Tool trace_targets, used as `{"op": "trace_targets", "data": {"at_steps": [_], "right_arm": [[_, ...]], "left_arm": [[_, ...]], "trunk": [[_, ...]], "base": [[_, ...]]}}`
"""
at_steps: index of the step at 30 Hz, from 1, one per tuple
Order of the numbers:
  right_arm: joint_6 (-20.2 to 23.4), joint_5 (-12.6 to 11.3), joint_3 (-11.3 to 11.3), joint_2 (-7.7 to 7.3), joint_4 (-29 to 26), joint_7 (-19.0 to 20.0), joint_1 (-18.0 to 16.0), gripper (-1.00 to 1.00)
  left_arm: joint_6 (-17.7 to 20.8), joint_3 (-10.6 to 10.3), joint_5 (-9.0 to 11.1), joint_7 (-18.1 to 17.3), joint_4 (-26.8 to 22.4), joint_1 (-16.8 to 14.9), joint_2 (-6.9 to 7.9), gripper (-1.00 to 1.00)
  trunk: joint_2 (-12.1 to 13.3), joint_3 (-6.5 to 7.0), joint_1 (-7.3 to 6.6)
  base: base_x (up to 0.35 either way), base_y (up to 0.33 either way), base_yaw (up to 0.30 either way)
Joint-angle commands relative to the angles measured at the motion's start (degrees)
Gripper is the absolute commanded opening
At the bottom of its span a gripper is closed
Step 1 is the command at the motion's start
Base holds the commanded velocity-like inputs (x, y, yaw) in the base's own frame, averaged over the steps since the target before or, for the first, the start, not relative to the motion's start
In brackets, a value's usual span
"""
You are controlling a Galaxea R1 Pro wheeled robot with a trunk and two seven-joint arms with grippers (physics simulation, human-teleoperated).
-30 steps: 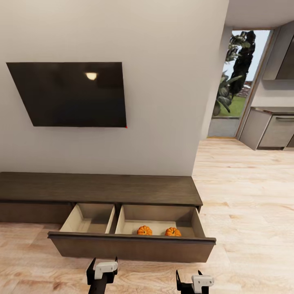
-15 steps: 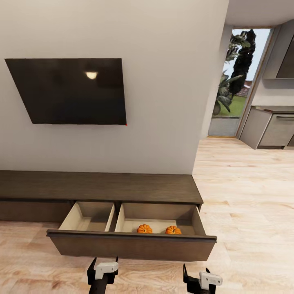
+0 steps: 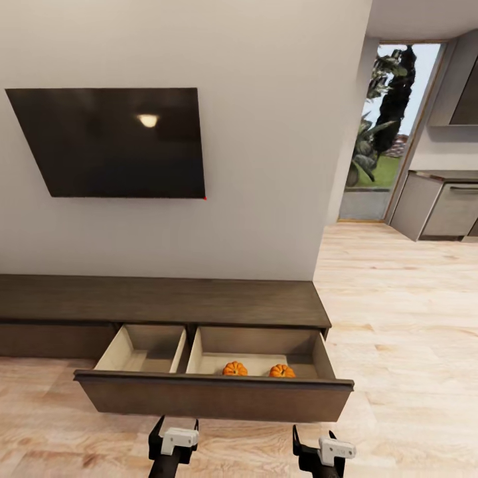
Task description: Place each of the two pumpkins and all three candles from the living room inside a cabinet in the living room (use any cabinet), then make sure every cabinet is closed, and position the cauldron so it is next to a table in the living room.
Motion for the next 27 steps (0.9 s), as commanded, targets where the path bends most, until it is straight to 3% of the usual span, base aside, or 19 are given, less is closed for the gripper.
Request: {"op": "trace_targets", "data": {"at_steps": [1, 13, 20, 27], "right_arm": [[-0.2, -0.2, 0.5, -0.04, 0.1, -0.5, -0.1, 1.0], [-0.1, -0.1, 0.7, 0.24, 0.0, -0.4, -0.2, 1.0], [0.2, 0.7, 0.6, -0.13, 1.3, -0.2, -4.3, 1.0], [0.1, 0.2, 0.1, -0.09, 1.9, -0.2, -5.0, 1.0]], "left_arm": [[-0.2, -0.5, 0.4, 0.3, 0.0, -0.1, -0.01, 1.0], [1.6, 0.1, 0.6, -0.3, 1.2, -0.5, -0.12, 1.0], [3.4, 0.3, 0.9, -0.5, 1.7, -2.2, -0.09, 1.0], [3.5, 0.5, 0.9, -0.5, 1.9, -2.6, 0.01, 1.0]], "trunk": [[-0.4, -0.24, 0.22], [-5.3, -2.39, 2.86], [-8.1, -3.65, 4.39], [-10.9, -4.91, 5.93]], "base": [[0.0, 0.0, 0.0], [0.0, 0.0, 0.0], [0.0, 0.0, 0.0], [0.0, 0.0, 0.0]]}}
